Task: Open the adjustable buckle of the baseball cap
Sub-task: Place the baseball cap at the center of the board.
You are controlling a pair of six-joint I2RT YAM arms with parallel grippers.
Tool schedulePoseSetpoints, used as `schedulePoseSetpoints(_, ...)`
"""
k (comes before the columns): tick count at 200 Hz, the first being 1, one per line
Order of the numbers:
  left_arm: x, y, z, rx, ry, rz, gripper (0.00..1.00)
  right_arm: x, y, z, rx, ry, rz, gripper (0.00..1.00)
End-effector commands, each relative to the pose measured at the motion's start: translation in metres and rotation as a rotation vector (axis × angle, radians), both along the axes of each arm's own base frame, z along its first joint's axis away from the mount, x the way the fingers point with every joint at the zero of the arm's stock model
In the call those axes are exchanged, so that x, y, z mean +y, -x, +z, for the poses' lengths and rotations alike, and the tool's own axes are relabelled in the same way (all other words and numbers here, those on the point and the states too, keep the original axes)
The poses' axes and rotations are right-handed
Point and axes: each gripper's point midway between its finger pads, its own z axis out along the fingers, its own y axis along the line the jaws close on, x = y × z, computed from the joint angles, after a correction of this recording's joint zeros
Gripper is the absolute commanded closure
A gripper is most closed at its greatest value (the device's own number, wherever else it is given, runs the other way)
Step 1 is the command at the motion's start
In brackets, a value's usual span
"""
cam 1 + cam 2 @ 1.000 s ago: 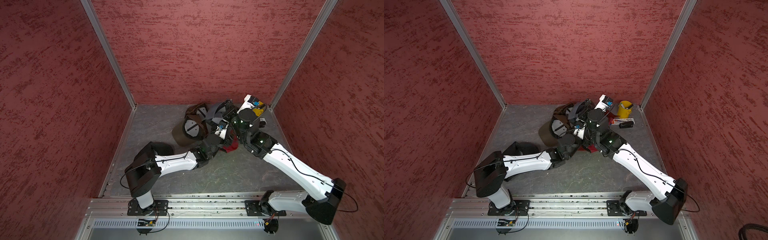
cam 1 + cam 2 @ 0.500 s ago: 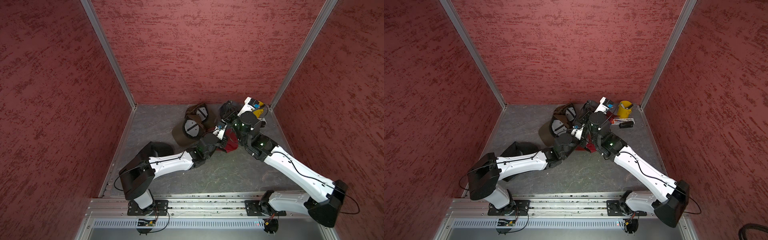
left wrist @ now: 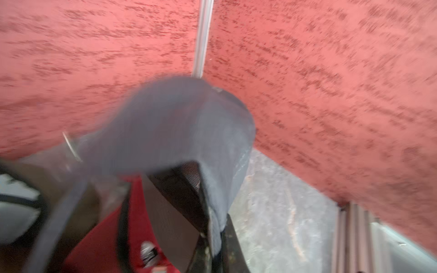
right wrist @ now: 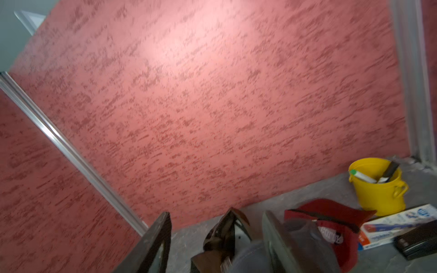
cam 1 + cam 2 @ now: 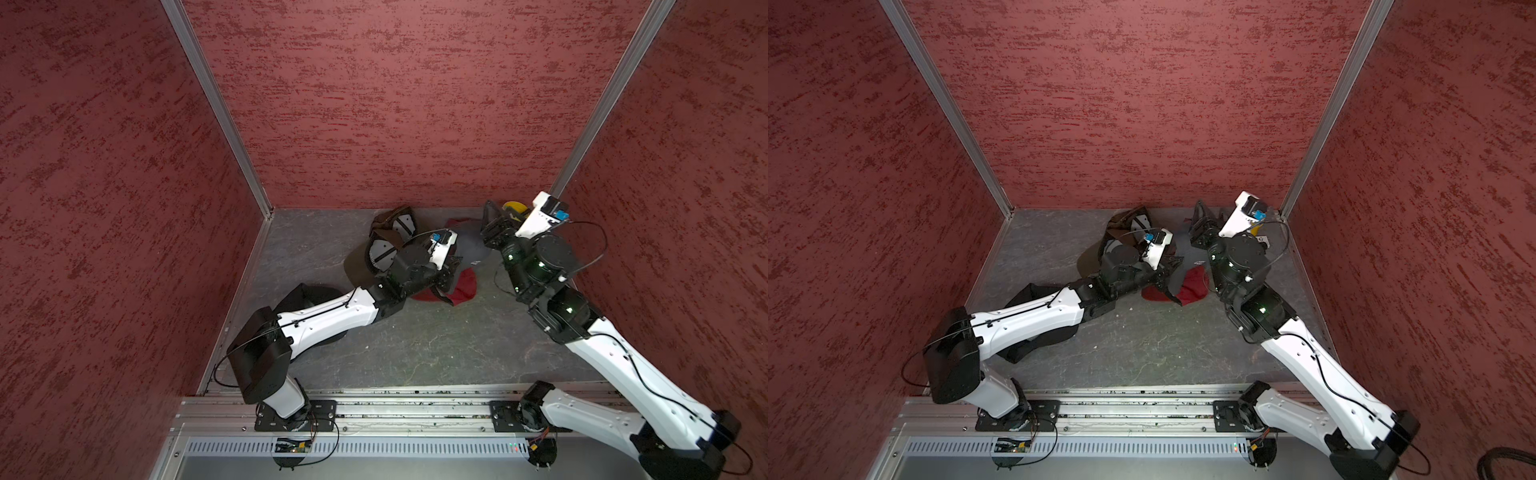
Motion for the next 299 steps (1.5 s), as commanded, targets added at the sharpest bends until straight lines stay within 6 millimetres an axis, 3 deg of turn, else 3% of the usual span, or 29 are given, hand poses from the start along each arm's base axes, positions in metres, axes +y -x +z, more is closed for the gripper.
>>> schedulePoseSetpoints(1, -0.027, 0.008, 0.002, 0.159, 0.074, -0.104, 1.00, -0.045, 0.024, 0.002, 0.009, 0.088, -0.159, 0.35)
schedulePoseSetpoints(35, -0.068, -0.002, 0.000, 0.305, 0.169, -0.122, 1.00, -0.079, 0.057, 0.001, 0.004, 0.062, -0.223, 0.36)
schedulePoseSetpoints(87, -0.126, -0.007, -0.026, 0.356, 0.241, -0.038, 1.00, -0.072, 0.058, -0.019, 0.086, 0.112, -0.164, 0.35)
schedulePoseSetpoints(120, -0.146, -0.010, -0.035, 0.316, 0.300, 0.016, 1.00, -0.067, 0.060, -0.022, 0.097, 0.131, -0.125, 0.35)
schedulePoseSetpoints(158, -0.173, -0.004, -0.075, 0.313, 0.309, 0.034, 0.98, -0.060, 0.062, -0.029, 0.115, 0.136, -0.075, 0.35)
schedulePoseSetpoints(215, -0.206, 0.010, -0.145, 0.463, 0.345, 0.020, 0.91, -0.069, 0.073, -0.026, 0.117, 0.155, -0.080, 0.36)
schedulePoseSetpoints(242, -0.214, 0.016, -0.162, 0.554, 0.347, -0.002, 0.81, -0.065, 0.071, -0.030, 0.131, 0.162, -0.065, 0.36)
schedulePoseSetpoints(248, -0.214, 0.018, -0.175, 0.585, 0.306, 0.007, 0.77, -0.065, 0.071, -0.031, 0.132, 0.164, -0.064, 0.36)
schedulePoseSetpoints(264, -0.215, 0.025, -0.189, 0.644, 0.263, -0.002, 0.60, -0.064, 0.070, -0.033, 0.134, 0.168, -0.065, 0.36)
schedulePoseSetpoints(284, -0.213, 0.032, -0.198, 0.681, 0.215, -0.014, 0.49, -0.063, 0.068, -0.035, 0.132, 0.175, -0.068, 0.36)
schedulePoseSetpoints(299, -0.212, 0.038, -0.203, 0.700, 0.156, -0.021, 0.35, -0.061, 0.066, -0.037, 0.129, 0.176, -0.067, 0.36)
